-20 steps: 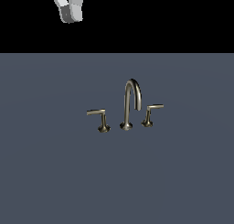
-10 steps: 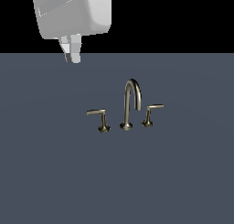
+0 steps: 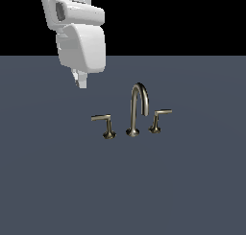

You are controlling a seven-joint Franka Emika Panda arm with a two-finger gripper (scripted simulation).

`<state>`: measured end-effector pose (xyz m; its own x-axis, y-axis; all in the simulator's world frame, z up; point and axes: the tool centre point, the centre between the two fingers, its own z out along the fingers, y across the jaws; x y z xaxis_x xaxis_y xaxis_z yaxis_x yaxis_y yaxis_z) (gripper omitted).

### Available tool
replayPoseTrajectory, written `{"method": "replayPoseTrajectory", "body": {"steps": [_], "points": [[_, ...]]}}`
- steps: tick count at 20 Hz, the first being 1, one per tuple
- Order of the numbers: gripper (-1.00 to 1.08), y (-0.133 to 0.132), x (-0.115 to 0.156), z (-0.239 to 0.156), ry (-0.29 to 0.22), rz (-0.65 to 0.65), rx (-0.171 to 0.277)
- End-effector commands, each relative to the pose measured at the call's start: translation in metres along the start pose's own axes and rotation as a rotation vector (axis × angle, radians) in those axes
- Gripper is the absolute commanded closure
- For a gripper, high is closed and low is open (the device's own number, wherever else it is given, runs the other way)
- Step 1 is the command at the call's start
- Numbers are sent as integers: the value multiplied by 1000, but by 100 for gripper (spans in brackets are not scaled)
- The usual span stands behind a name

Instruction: Turn on the faucet by rotating a designated handle.

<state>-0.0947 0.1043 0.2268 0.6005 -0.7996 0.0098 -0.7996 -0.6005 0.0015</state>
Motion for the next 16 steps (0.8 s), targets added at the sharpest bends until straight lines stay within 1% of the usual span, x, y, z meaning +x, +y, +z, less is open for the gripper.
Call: {"method": "replayPoseTrajectory", "body": {"steps": [1, 16], "points": [[108, -10, 5, 13, -2, 45, 1], [108, -60, 45, 93, -6, 312, -1]]}}
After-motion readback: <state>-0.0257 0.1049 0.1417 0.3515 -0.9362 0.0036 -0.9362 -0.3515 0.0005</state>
